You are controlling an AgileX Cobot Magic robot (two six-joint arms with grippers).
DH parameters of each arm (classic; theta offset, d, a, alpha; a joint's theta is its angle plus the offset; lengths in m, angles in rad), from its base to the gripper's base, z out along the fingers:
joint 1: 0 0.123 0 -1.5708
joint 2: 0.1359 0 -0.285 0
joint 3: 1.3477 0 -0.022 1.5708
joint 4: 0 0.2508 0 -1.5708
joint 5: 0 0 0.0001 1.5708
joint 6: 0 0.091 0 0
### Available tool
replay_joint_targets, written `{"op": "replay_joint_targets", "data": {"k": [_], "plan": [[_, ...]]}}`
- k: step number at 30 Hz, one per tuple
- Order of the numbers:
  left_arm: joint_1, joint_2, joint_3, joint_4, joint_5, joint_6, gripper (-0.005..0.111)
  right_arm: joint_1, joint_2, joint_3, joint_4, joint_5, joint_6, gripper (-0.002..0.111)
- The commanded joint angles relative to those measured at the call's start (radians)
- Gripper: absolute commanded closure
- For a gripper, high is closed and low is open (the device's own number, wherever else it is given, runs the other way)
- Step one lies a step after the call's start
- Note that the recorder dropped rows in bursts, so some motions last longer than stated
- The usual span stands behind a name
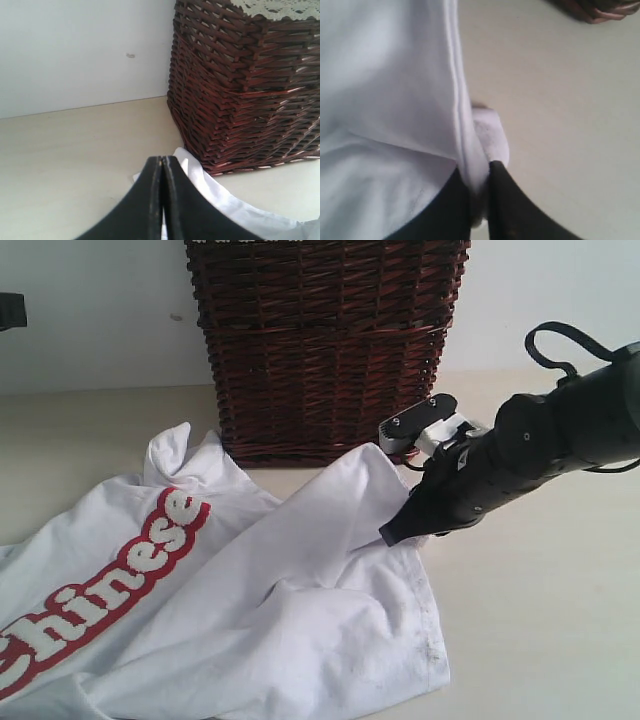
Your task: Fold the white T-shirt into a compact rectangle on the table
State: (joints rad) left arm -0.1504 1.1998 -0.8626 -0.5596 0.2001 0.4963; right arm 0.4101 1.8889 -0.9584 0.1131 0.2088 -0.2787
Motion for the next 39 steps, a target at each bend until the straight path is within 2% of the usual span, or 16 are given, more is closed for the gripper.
{"op": "replay_joint_targets", "data": {"k": [1,4,8,12,13,16,19,21,23,24,26,29,32,35,39], "plan": [[0.001,0.001,0.002,-0.006,-0.023,-0.007,0.107,-0.003,-0.044,-0.006,-0.053,0.003,-0.008,0.108],[0.001,0.001,0.002,-0.006,-0.025,-0.007,0.107,-0.003,-0.095,-0.012,-0.053,0.084,-0.008,0.108],[0.001,0.001,0.002,-0.006,-0.025,-0.007,0.107,-0.003,-0.142,-0.09,-0.029,0.437,0.003,0.108],[0.001,0.001,0.002,-0.006,-0.016,-0.007,0.107,-0.003,-0.15,-0.18,-0.003,0.656,0.003,0.108],[0.001,0.001,0.002,-0.01,-0.016,-0.007,0.107,-0.003,-0.15,-0.199,-0.011,0.654,0.001,0.108],[0.001,0.001,0.002,-0.025,-0.012,-0.007,0.107,-0.003,-0.148,-0.222,-0.083,0.463,0.027,0.108],[0.001,0.001,0.002,-0.027,0.005,-0.007,0.107,-0.003,-0.125,-0.222,-0.179,0.353,0.046,0.099],[0.001,0.001,0.002,-0.027,0.003,-0.007,0.107,-0.003,-0.104,-0.224,-0.246,0.352,0.075,0.085],[0.001,0.001,0.002,-0.027,-0.005,-0.007,0.107,-0.003,-0.083,-0.224,-0.371,0.374,0.189,0.07],[0.001,0.001,0.002,-0.027,-0.01,-0.007,0.107,-0.003,-0.077,-0.224,-0.438,0.384,0.255,0.066],[0.001,0.001,0.002,-0.027,-0.013,-0.007,0.107,-0.003,-0.063,-0.224,-0.602,0.419,0.416,0.063],[0.001,0.001,0.002,-0.027,-0.013,-0.007,0.107,-0.003,-0.059,-0.224,-0.676,0.461,0.564,0.063],[0.001,0.001,0.002,-0.027,-0.011,-0.007,0.107,-0.003,-0.062,-0.224,-0.594,0.47,0.556,0.063],[0.001,0.001,0.002,-0.027,-0.009,-0.007,0.107,-0.003,-0.063,-0.224,-0.371,0.49,0.406,0.065],[0.001,0.001,0.002,-0.029,-0.009,-0.007,0.107,-0.003,-0.063,-0.224,-0.014,0.58,0.114,0.081]]}}
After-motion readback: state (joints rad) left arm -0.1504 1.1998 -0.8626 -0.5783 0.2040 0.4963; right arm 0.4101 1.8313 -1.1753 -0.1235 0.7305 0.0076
